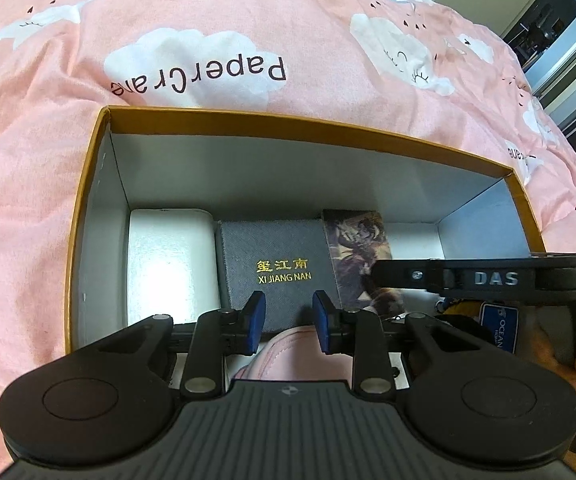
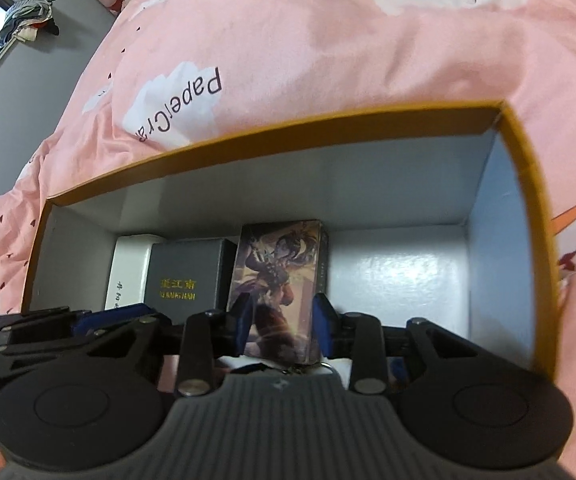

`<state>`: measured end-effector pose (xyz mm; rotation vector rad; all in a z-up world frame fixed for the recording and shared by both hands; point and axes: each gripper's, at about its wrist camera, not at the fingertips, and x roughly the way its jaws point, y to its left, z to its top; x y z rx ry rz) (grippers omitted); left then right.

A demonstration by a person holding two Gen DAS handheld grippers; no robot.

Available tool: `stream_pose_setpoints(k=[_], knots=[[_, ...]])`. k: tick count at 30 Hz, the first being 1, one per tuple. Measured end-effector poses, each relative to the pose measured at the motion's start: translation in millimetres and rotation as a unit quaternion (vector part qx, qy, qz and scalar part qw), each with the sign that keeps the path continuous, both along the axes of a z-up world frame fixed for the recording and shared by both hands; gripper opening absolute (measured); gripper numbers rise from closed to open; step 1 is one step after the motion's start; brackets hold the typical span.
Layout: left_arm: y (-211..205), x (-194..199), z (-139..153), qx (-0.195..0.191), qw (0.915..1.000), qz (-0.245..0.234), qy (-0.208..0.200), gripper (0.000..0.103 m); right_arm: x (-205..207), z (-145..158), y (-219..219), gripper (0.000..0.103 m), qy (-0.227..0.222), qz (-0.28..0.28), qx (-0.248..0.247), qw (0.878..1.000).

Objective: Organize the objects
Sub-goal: 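Lower the photo card box into the orange box and open the right tool, then move both tools back from the orange box to the remaining items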

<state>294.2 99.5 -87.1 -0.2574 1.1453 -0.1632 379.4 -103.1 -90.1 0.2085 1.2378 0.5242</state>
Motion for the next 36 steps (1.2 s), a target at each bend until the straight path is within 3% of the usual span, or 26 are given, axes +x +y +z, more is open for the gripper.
stream_pose_setpoints(k=[2,9,13,16,21,25,26,32,36], knots=[[0.8,0.4,-0.1,-0.003,1.0000,0.001,-0.001,0.033,1.9,-6.7,0.8,0.034,0.012,-0.005,0.005,1.000],[5.4,-1.9,4.1,-0.023,0.9995,0.014,-0.017,0.033,-2.3,-5.2,9.8,0.034,-0.018,0.029,-0.015,0.999],[0.6,-17.6,24.5,-0.016,0.9980,0.019,-0.058,0.033,-12.4,7.5,4.6,0.036,-0.037,0.030,-0.006,0.999],[-9.7,-35.9,43.4,-0.003,0.9948,0.026,-0.099,0.033,-33.8,30.5,0.9,0.048,-0.086,0.038,0.005,0.996],[-31.9,-79.5,71.5,-0.001,0.9861,0.029,-0.163,0.032,-87.5,75.3,-7.7,0.058,-0.199,0.060,-0.012,0.978],[-43.7,-111.2,88.7,0.012,0.9791,0.034,-0.200,0.032,-130.7,97.3,-35.2,0.080,-0.263,0.038,-0.021,0.964],[-47.2,-120.0,92.0,0.015,0.9774,0.036,-0.208,0.032,-139.0,100.6,-41.6,0.085,-0.272,0.032,-0.017,0.962],[-71.6,-155.7,94.2,0.038,0.9725,0.003,-0.230,0.032,-196.8,109.4,-74.7,0.091,-0.304,0.000,-0.008,0.953],[-91.4,-180.4,88.0,0.096,0.9604,-0.022,-0.260,0.032,-225.7,106.0,-85.5,0.094,-0.320,-0.018,-0.025,0.947]])
